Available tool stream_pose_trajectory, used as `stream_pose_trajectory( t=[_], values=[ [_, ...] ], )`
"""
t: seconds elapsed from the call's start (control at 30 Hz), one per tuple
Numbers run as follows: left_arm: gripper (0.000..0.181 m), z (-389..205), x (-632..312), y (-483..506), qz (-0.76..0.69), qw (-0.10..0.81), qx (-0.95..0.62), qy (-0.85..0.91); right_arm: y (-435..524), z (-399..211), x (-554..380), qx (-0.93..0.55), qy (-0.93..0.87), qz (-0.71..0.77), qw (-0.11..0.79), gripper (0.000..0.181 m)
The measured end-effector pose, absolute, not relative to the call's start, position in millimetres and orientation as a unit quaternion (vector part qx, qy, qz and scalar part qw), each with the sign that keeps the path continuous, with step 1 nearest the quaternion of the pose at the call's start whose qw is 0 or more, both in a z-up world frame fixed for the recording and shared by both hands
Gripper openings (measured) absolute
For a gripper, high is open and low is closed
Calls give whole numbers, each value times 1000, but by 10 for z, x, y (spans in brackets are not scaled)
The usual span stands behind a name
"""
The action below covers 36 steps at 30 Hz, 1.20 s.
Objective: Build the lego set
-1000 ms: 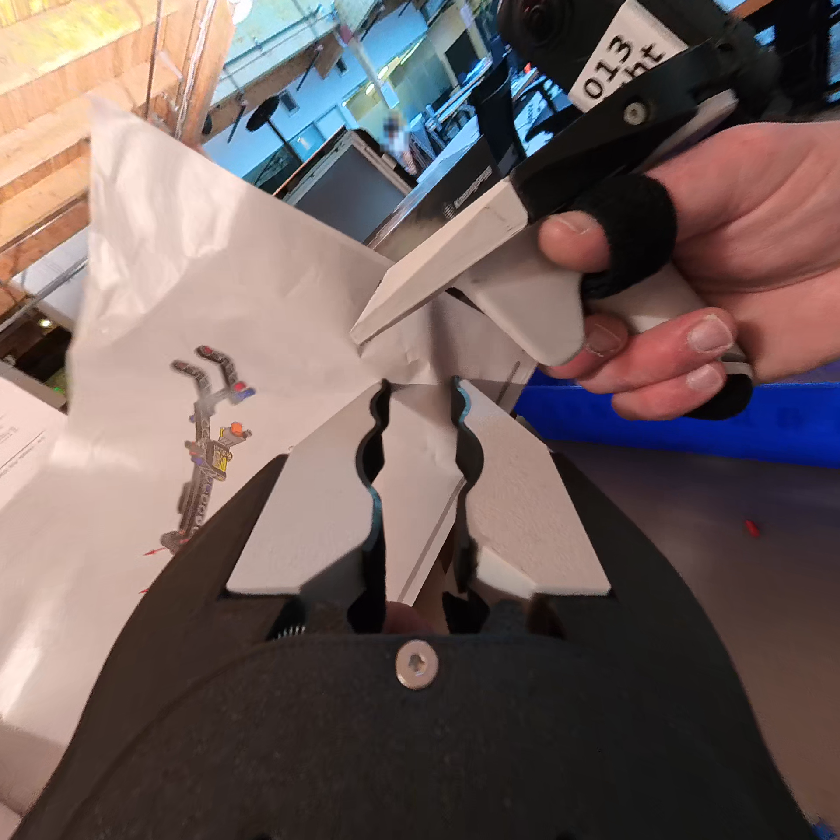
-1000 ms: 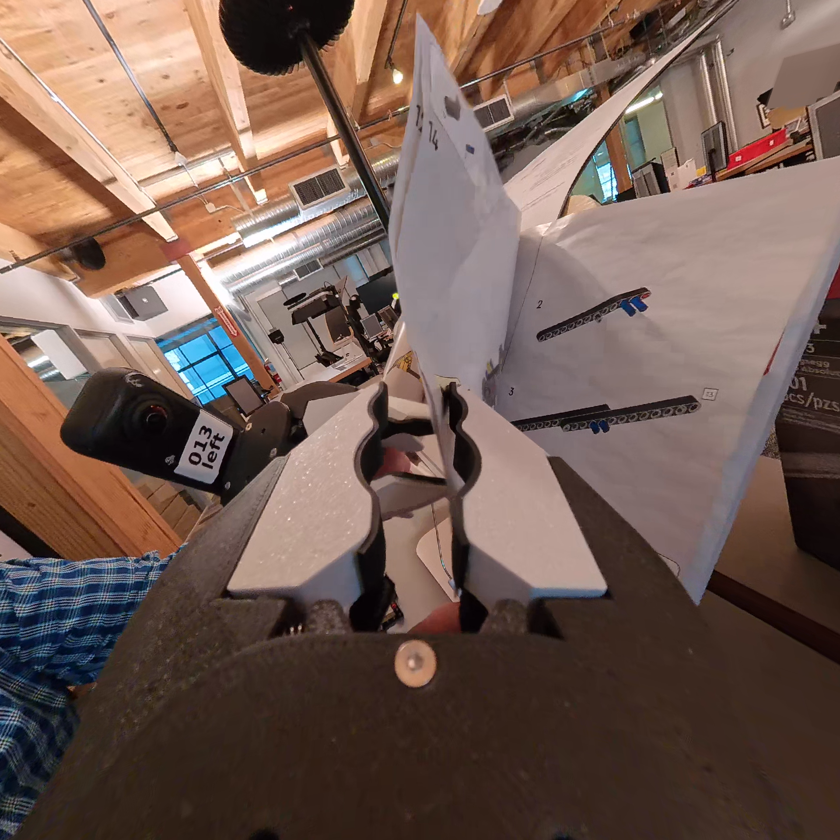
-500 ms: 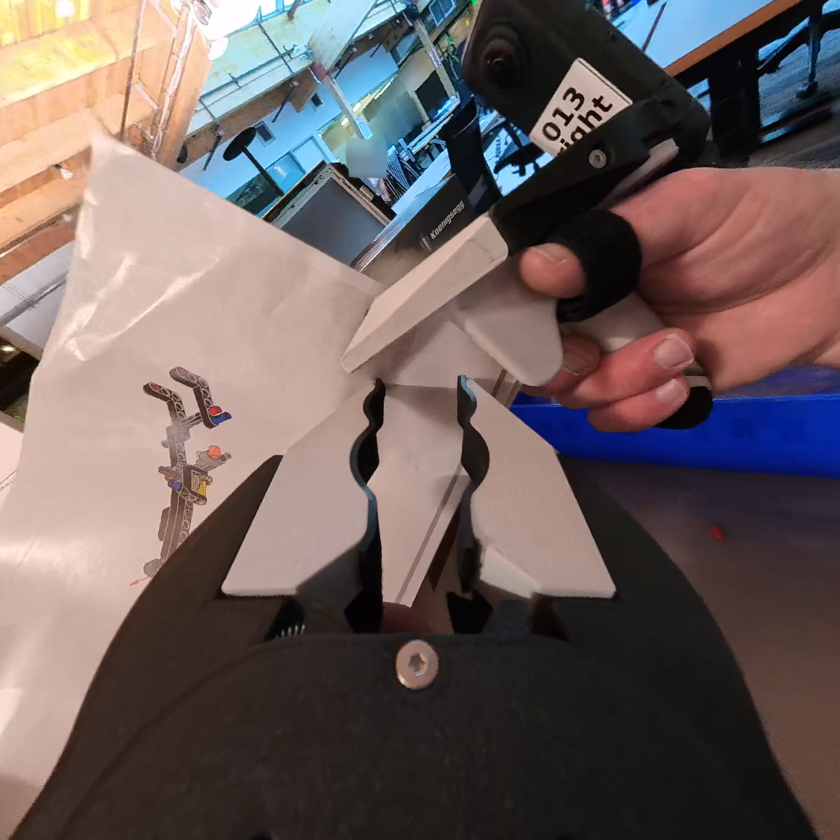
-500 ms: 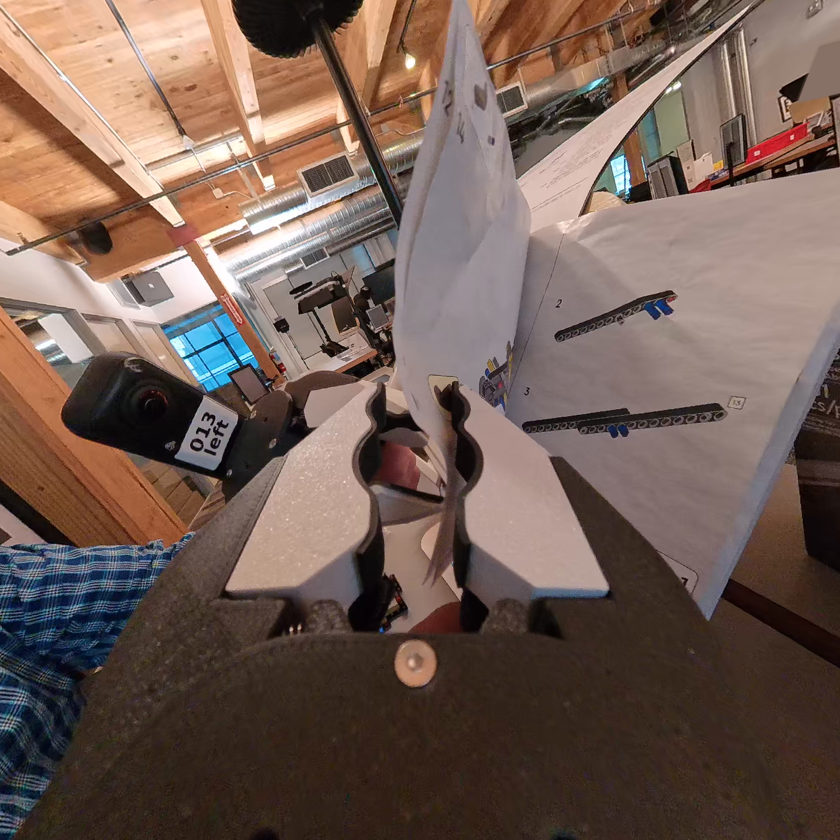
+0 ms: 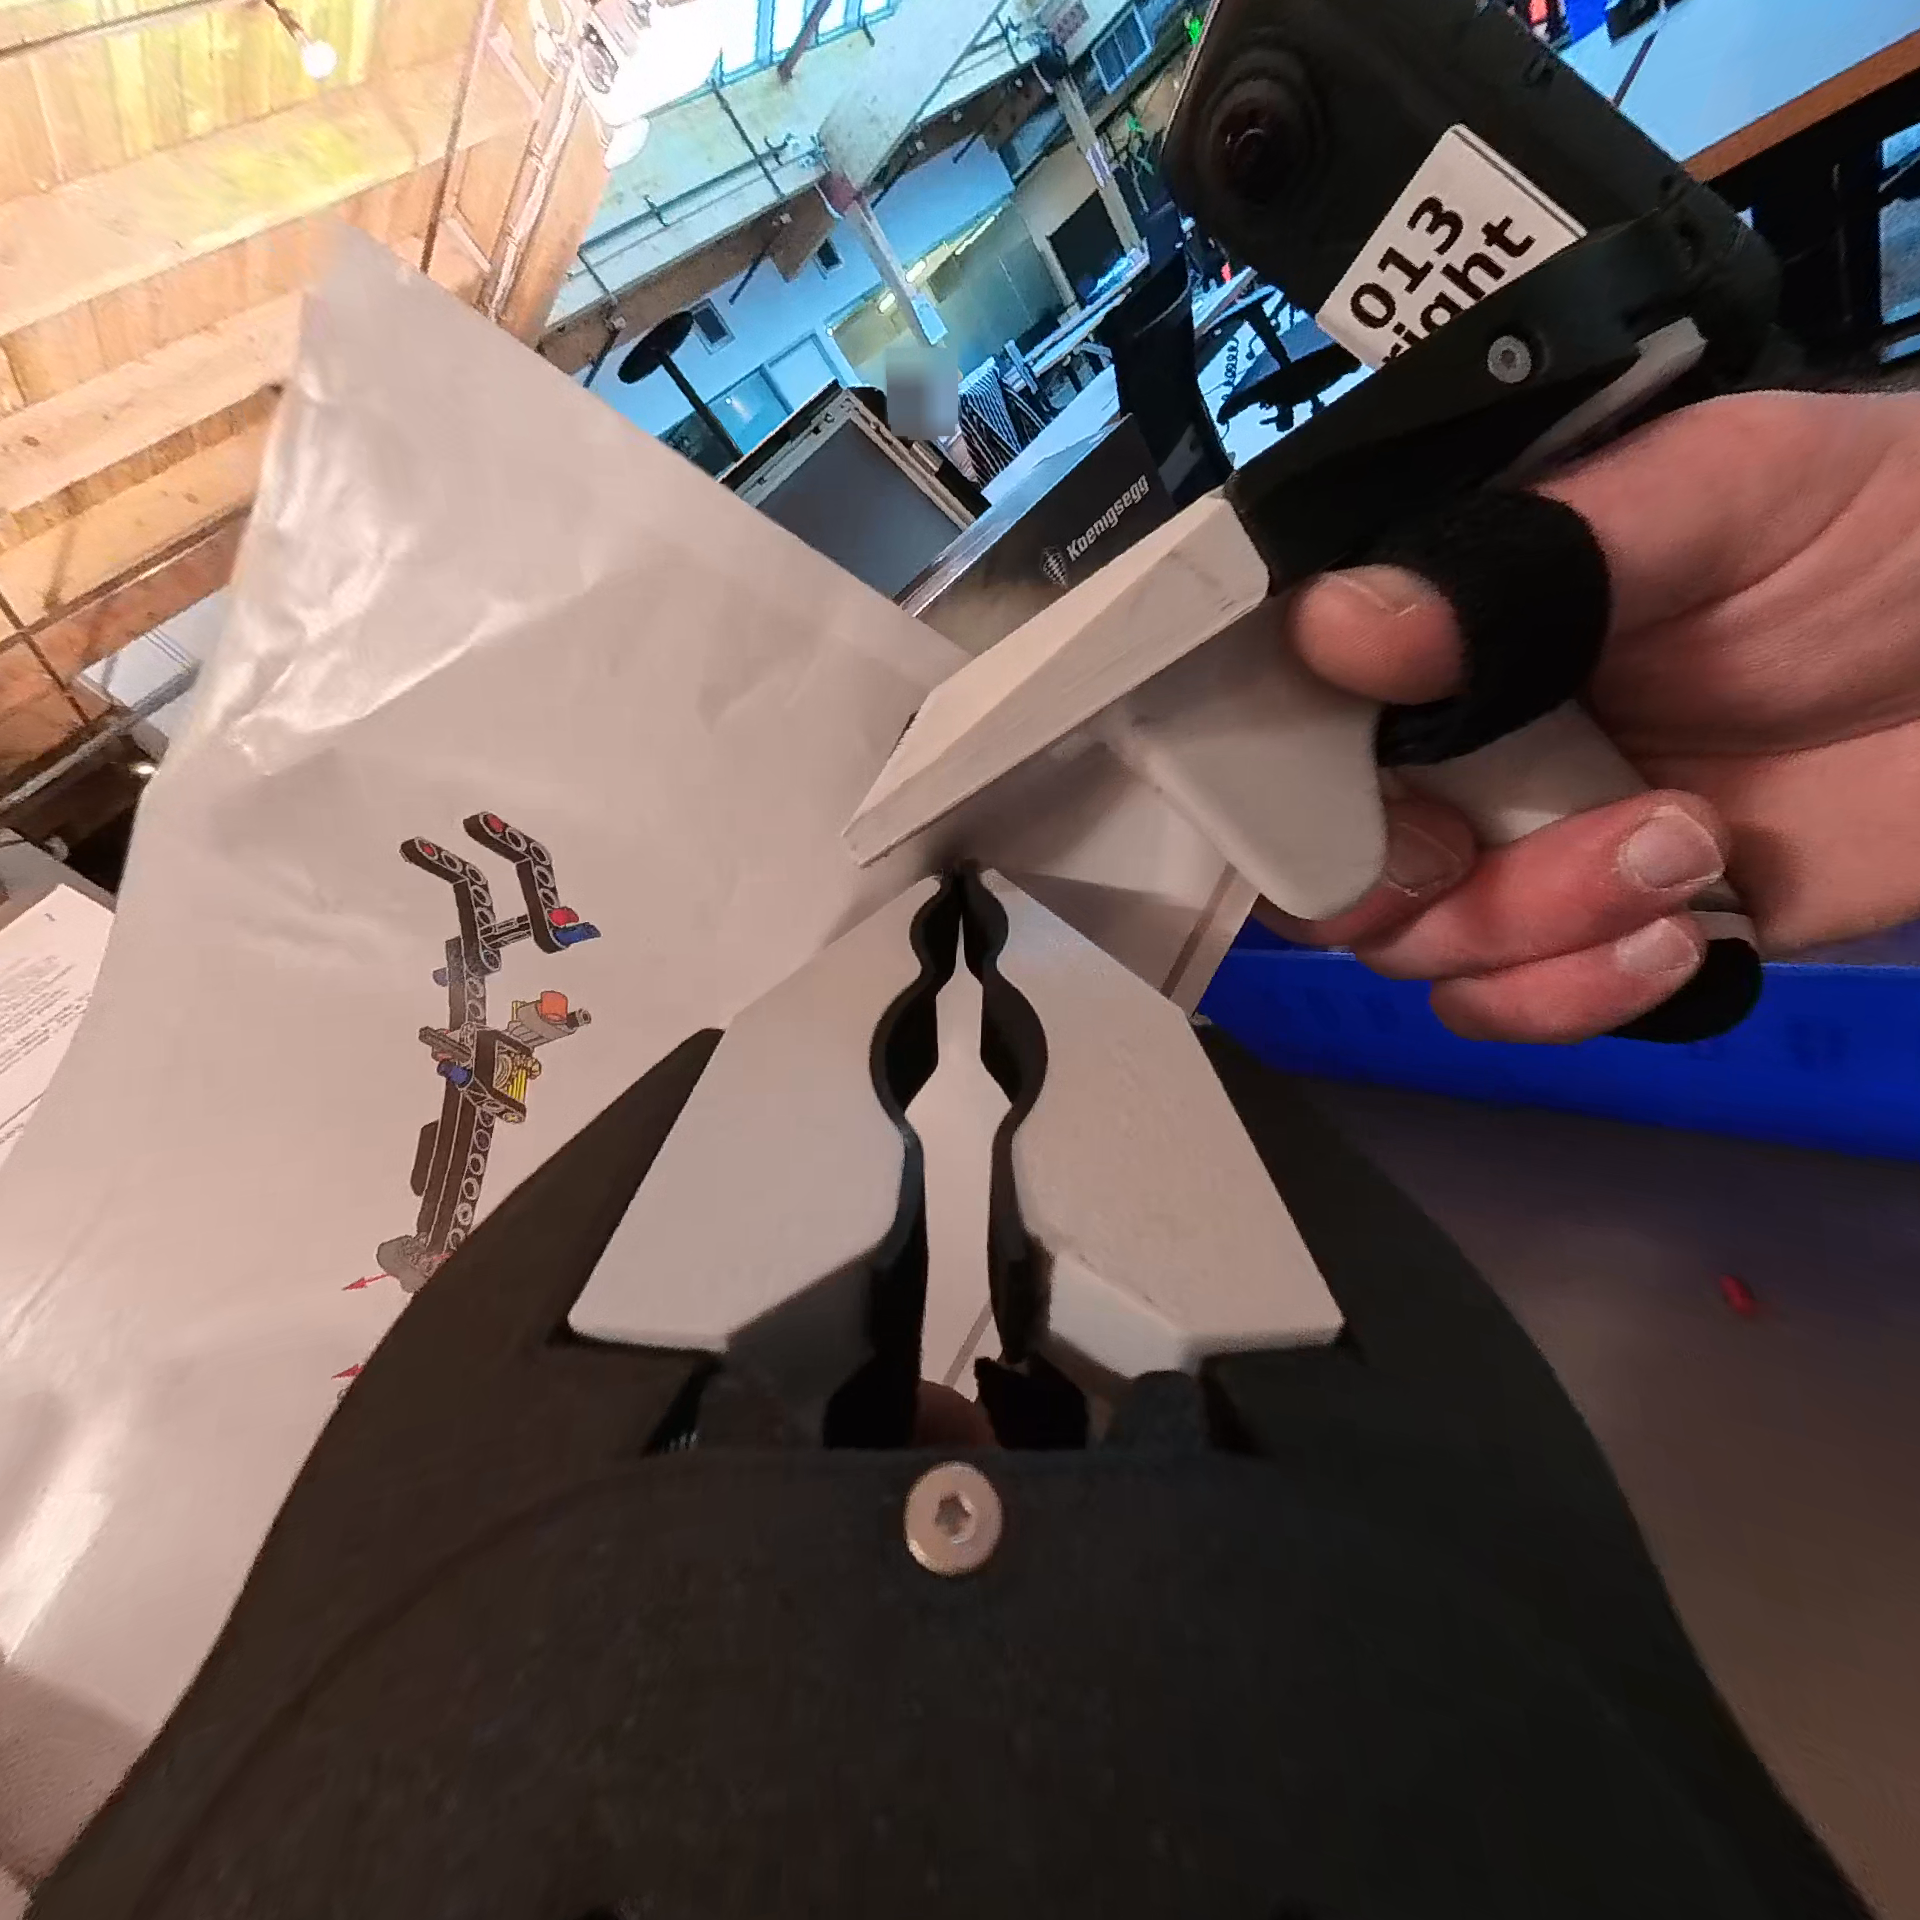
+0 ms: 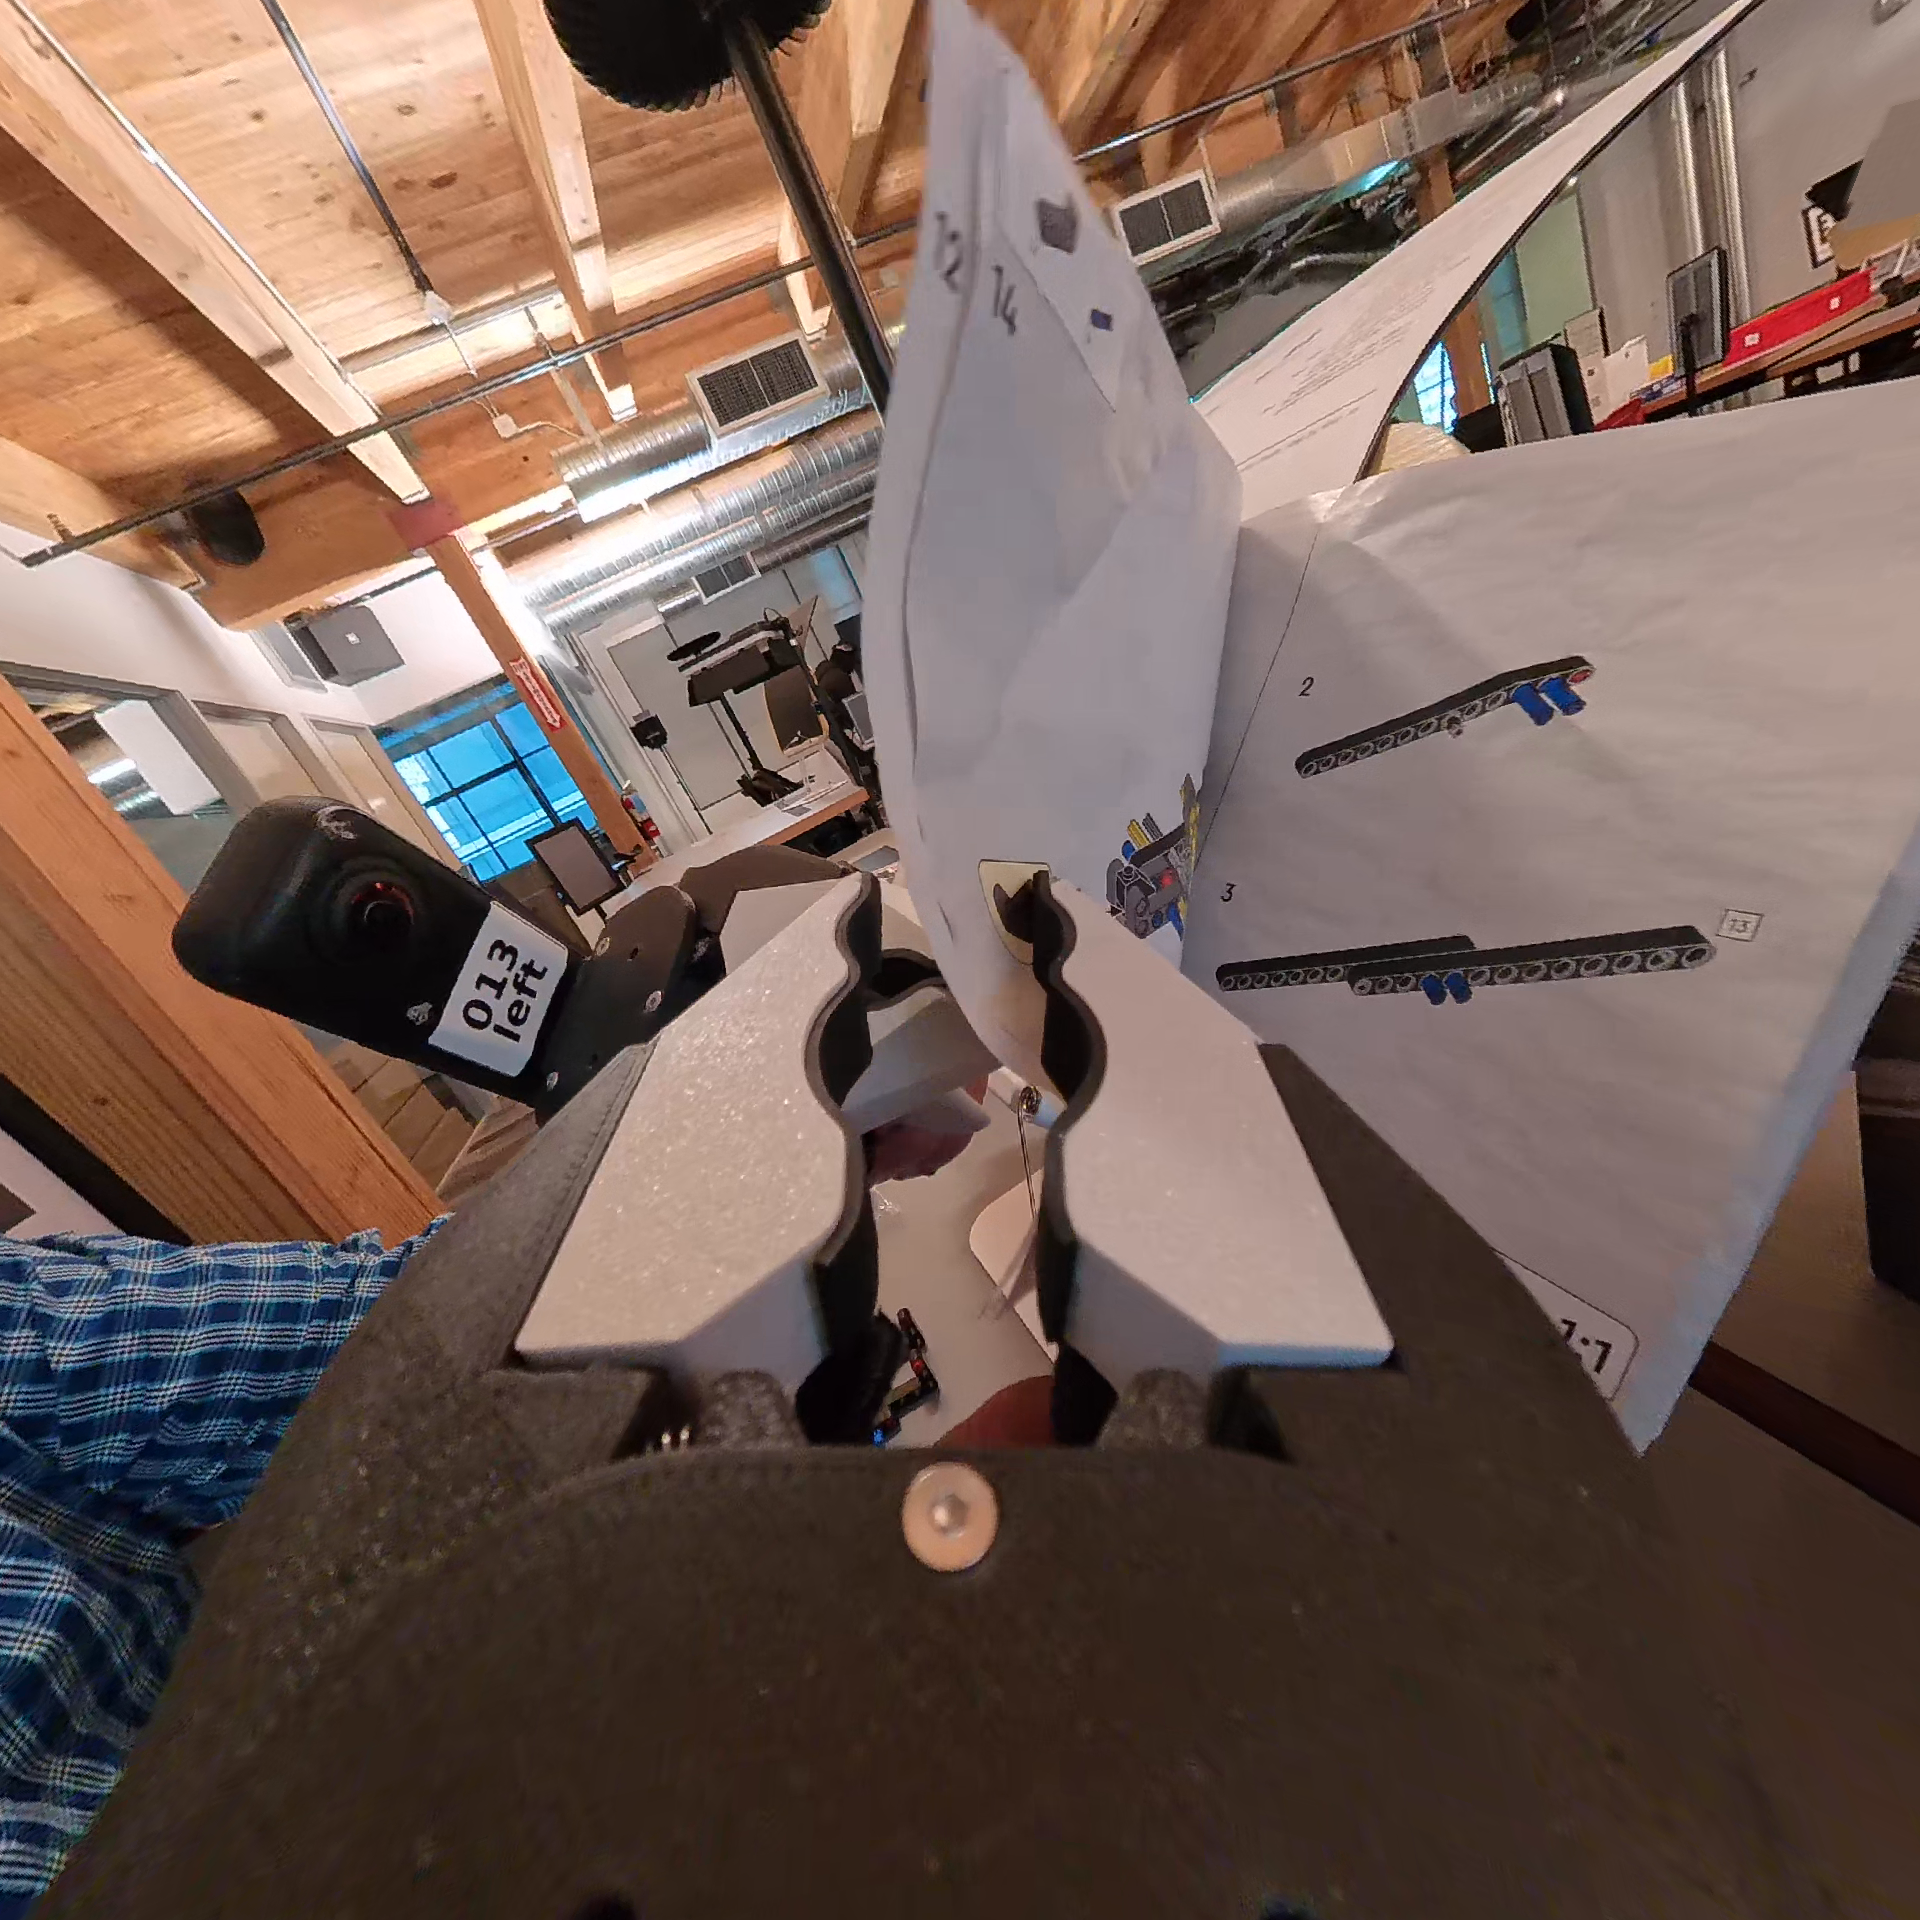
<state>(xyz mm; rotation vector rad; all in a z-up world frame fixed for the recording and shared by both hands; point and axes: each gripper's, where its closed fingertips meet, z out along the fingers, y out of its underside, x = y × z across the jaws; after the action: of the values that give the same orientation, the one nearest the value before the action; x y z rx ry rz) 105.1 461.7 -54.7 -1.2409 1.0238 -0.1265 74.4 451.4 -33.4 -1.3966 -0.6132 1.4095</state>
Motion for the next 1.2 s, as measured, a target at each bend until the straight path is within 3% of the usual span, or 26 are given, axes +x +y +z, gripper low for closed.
stream_pose_trajectory(
  t=[0.47, 0.73, 1.1, 1.2],
  values=[
    [0, -506, 971, 4554, -90, 693, -556, 450, 4437, -313, 733, -570, -274, 589, 502, 31],
    [38, -611, 1108, 4501, -107, 677, -556, 470, 4451, -302, 752, -570, -268, 590, 504, 42],
    [0, -517, 1010, 4621, -74, 703, -561, 430, 4406, -287, 720, -570, -275, 589, 503, 44],
    [0, -506, 1003, 4623, -78, 705, -560, 427, 4396, -281, 718, -569, -277, 590, 503, 44]
  ],
)
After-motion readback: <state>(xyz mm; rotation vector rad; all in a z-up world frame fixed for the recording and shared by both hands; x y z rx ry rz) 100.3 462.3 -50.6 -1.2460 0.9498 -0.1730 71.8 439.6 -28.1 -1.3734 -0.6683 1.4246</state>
